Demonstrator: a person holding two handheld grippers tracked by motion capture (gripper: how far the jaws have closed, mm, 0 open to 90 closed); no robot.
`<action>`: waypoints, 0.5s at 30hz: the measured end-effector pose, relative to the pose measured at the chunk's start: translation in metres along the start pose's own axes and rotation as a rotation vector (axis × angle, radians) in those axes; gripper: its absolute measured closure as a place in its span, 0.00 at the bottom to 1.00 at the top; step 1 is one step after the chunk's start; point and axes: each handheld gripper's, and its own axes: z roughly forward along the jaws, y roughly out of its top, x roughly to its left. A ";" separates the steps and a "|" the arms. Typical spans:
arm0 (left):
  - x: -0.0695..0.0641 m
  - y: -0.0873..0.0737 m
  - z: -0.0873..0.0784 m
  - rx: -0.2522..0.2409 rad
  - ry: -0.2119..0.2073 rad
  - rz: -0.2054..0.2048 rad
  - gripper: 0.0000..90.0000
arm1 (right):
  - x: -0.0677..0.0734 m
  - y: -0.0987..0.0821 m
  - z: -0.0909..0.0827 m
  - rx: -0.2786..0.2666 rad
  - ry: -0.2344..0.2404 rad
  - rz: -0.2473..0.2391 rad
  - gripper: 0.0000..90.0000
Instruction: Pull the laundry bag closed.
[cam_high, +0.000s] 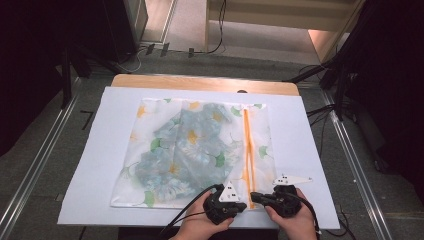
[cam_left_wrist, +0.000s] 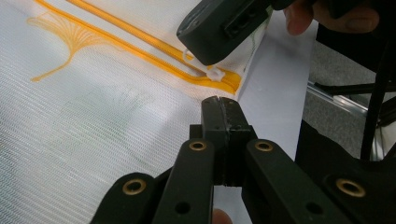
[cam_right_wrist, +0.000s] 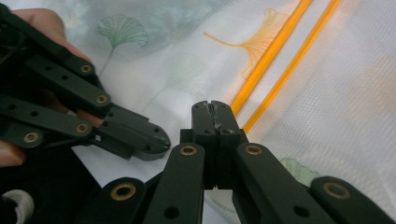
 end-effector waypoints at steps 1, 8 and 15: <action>0.000 0.000 0.000 -0.001 -0.002 0.000 1.00 | 0.000 0.000 0.001 0.003 -0.006 0.002 1.00; 0.001 0.000 0.000 0.003 -0.006 -0.004 1.00 | -0.001 0.002 0.003 -0.015 -0.041 -0.007 1.00; 0.001 0.000 0.000 0.002 -0.006 -0.004 1.00 | -0.004 0.005 0.001 -0.057 -0.124 -0.019 1.00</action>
